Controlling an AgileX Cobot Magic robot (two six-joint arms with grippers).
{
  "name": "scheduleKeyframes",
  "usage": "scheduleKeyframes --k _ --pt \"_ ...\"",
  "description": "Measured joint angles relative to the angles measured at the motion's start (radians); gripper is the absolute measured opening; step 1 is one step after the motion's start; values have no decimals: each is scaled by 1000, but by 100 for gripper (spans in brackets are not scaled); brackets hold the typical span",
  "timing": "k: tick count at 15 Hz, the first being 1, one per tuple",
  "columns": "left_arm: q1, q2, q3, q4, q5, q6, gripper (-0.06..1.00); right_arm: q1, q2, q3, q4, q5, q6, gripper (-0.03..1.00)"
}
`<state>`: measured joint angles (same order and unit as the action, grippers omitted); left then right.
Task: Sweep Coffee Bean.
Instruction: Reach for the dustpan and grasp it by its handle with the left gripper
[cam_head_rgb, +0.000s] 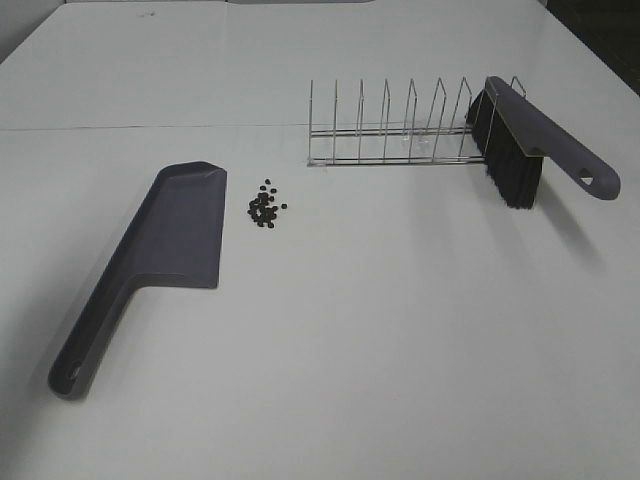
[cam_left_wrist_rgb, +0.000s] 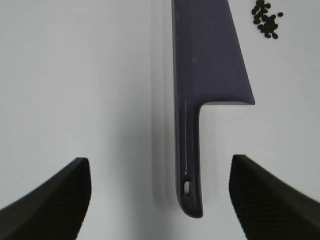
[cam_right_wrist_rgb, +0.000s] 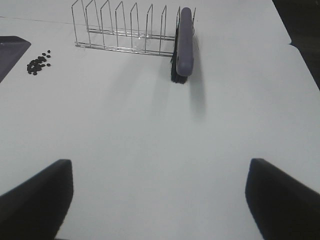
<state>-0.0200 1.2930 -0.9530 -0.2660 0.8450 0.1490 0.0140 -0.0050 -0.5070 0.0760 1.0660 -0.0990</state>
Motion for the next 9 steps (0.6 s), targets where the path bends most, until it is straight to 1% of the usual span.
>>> scheduleKeyframes --k 1,2,5,7,9 --pt "0 61 -37 -2 27 -9 69 0 0 0 0 0 0 79" --pt "0 173 -80 -6 37 -37 69 0 0 0 0 0 0 79" --pt "-5 290 -93 10 37 -75 69 0 0 0 0 0 0 79" --pt "-45 364 -94 68 43 -132 69 0 0 0 0 0 0 79" --pt "-113 424 -96 143 51 -214 69 0 0 0 0 0 0 79"
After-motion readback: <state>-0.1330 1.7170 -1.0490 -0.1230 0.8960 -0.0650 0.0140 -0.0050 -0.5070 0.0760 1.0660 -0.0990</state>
